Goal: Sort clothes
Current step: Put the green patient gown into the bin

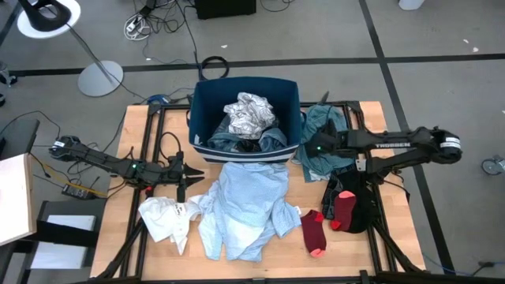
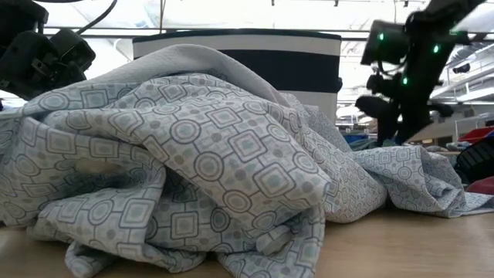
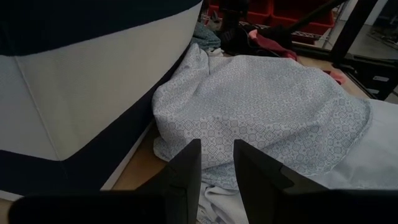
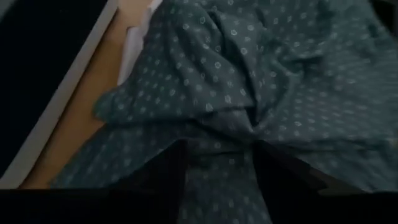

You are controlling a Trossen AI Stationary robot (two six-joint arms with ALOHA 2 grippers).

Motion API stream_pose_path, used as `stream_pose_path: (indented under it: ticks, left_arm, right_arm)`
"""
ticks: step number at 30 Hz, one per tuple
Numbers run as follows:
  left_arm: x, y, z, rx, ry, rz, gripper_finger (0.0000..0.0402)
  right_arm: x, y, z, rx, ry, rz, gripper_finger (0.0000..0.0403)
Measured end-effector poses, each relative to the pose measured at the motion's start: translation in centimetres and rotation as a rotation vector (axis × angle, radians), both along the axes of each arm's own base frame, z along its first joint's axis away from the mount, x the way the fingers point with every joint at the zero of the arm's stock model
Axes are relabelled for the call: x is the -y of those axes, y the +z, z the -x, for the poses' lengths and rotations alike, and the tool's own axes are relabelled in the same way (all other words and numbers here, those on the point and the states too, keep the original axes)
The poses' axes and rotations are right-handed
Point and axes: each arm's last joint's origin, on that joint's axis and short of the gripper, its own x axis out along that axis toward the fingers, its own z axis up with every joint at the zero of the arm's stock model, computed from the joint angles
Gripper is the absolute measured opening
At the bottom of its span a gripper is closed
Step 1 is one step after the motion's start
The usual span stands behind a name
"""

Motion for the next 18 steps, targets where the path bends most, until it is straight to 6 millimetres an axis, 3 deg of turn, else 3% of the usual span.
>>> stream_pose_path:
  ticks: [4, 7, 9, 13, 18]
  left_arm:
    - [0.0, 0.0, 0.0, 0.000, 0.000, 0.000, 0.0099]
    - [0.0, 0.0, 0.0, 0.000, 0.000, 0.000, 0.0099]
    - [0.0, 0.0, 0.0, 0.000, 0.000, 0.000, 0.0098]
    - [0.0, 0.1, 0.0, 0.006, 0.001, 0.008, 0.0099]
    - [0.2, 0.1, 0.0, 0.009, -0.034, 0.064, 0.0099]
  right_arm:
    - [0.8, -2.3, 0.7, 0.018, 0.008, -0.034, 0.0217]
    - [0.9, -3.6, 1.4, 0.027, -0.020, -0.098, 0.0209]
    - [0.9, -4.0, 1.7, 0.019, -0.024, -0.120, 0.0168]
    - [0.4, -3.7, 1.7, -0.003, 0.035, -0.138, 0.0033]
    - [-0.5, -0.4, 1.3, -0.047, 0.078, -0.152, 0.0020]
